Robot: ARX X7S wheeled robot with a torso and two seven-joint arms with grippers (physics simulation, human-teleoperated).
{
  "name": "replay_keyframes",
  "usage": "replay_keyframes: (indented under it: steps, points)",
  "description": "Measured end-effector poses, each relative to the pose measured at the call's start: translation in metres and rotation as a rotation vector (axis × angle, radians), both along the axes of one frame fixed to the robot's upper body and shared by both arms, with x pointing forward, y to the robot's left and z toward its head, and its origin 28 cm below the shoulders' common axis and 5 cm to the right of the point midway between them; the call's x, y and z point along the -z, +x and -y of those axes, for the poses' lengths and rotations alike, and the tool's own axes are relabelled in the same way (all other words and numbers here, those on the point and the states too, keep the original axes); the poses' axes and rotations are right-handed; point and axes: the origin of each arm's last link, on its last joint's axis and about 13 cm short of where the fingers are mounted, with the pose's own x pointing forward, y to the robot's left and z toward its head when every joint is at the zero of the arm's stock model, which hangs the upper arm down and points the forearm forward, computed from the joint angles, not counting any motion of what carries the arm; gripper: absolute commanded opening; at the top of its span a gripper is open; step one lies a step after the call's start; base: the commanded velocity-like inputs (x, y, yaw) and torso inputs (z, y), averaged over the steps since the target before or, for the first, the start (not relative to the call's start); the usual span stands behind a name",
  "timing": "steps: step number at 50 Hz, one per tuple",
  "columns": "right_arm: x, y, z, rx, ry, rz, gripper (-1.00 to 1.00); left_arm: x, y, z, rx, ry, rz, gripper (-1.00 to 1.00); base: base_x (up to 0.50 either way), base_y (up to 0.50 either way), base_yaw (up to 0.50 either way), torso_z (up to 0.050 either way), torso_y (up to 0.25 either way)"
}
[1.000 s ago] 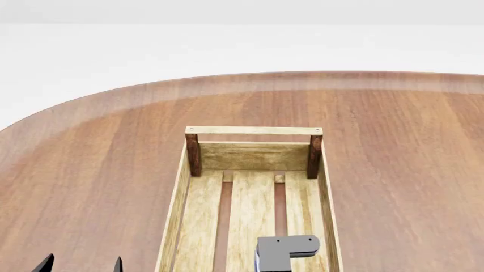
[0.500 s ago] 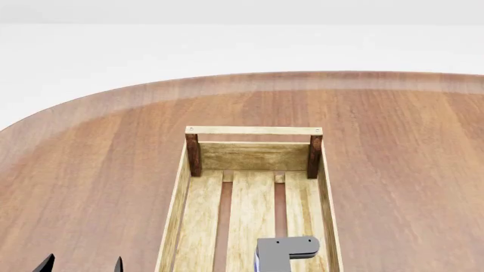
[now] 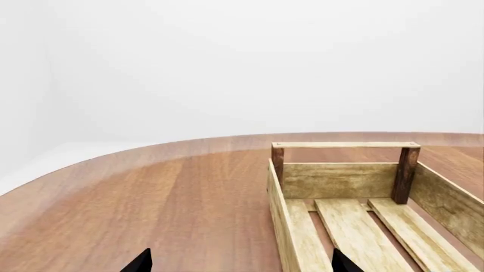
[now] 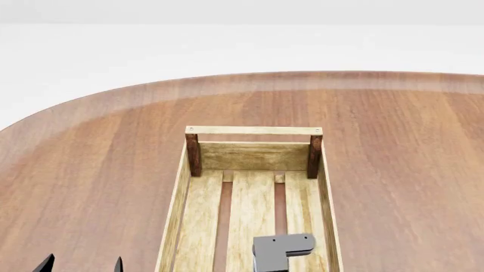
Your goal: Pick up the cream cheese and put it in the tray.
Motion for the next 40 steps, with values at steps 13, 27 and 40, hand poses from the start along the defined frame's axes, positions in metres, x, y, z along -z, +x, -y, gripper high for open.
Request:
replay_keyframes:
  steps: [13,27,40]
  points:
    - [-0.004,0.004,-0.003,-0.012,-0.023,0.061,1.00,-0.001,-0.001,0.000,0.000,-0.002,0.004,1.00,0.00,0.00,0.00,0.000,0.000]
    - [-0.013,0.012,-0.009,-0.012,-0.039,0.174,1.00,-0.004,-0.002,-0.001,-0.001,-0.001,0.020,1.00,0.00,0.00,0.00,0.000,0.000]
    - [-0.017,0.016,-0.013,-0.016,-0.049,0.277,1.00,-0.010,-0.004,-0.002,-0.002,-0.008,0.040,1.00,0.00,0.00,0.00,0.000,0.000]
